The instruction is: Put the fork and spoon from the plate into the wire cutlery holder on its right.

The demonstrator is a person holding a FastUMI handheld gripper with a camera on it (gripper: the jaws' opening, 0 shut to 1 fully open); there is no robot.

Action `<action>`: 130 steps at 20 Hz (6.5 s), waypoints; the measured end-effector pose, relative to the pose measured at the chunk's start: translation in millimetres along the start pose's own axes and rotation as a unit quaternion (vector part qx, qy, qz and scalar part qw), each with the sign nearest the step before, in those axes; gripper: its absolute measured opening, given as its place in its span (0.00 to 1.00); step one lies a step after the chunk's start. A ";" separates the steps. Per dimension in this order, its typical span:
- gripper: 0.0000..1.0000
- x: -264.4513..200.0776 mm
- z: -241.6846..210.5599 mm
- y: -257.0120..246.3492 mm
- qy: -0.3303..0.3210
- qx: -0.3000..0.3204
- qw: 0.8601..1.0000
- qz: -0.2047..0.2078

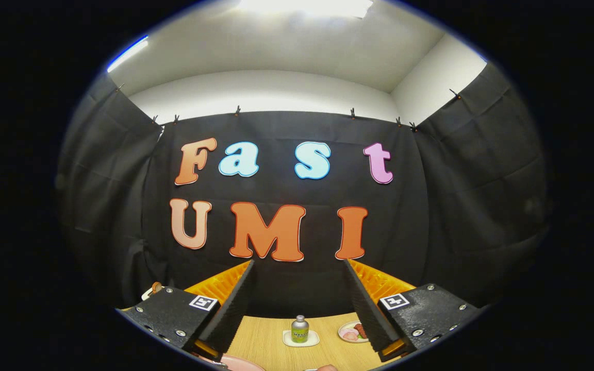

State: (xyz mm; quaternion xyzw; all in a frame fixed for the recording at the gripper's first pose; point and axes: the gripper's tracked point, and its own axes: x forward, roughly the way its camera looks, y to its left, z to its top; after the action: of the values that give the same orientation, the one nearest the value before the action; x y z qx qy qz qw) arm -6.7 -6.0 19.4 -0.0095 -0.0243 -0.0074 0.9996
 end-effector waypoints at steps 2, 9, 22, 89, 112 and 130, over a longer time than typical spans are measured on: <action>0.98 -2.4 -2.1 0.3 0.005 0.003 1.000 0.000; 0.98 -6.9 -4.5 5.5 0.011 0.006 1.000 0.005; 0.98 -17.5 -21.7 7.2 0.043 0.016 0.999 0.003; 0.56 -169.6 -443.2 151.2 0.575 -0.152 0.727 0.344; 0.08 -140.1 -417.7 110.4 0.562 -0.276 0.750 0.211; 0.08 -115.5 -338.1 115.8 0.528 -0.185 0.816 0.146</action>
State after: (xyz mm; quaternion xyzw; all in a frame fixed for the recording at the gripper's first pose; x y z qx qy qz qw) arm -104.0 104.9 -326.0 -0.1919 0.5107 0.1307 0.8278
